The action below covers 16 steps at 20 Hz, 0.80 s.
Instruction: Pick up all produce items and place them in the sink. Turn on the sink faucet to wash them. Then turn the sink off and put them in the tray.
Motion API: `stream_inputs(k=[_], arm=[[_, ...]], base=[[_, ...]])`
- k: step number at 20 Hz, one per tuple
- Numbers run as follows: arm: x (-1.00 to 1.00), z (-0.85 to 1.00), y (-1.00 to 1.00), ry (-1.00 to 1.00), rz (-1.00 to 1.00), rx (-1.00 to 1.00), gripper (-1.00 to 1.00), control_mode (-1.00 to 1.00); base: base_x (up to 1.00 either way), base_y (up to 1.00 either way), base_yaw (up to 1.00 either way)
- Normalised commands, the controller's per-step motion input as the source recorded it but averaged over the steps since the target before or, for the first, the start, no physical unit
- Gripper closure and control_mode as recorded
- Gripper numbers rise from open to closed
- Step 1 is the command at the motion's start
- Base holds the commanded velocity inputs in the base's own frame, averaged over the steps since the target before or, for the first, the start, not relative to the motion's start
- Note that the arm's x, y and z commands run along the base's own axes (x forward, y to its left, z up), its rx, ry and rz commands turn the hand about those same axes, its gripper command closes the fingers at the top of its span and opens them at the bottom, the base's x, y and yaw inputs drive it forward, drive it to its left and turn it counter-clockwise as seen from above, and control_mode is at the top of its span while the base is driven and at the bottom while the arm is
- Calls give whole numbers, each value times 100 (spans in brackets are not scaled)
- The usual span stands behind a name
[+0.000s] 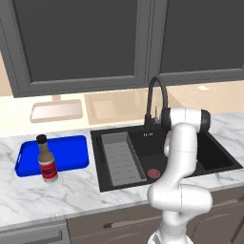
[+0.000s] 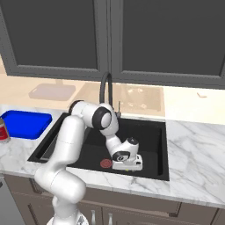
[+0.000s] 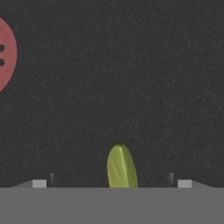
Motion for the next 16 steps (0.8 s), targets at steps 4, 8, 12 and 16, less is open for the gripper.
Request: stream_inputs(k=[4, 8, 12, 16], arm=[[-2, -16, 0, 0, 0, 0, -100, -100], [0, -15, 0, 0, 0, 0, -100, -100], [0, -15, 0, 0, 0, 0, 100, -100], [0, -9, 0, 0, 0, 0, 100, -100]], base=[[0, 0, 0], [0, 0, 0], [0, 0, 0], [0, 0, 0]])
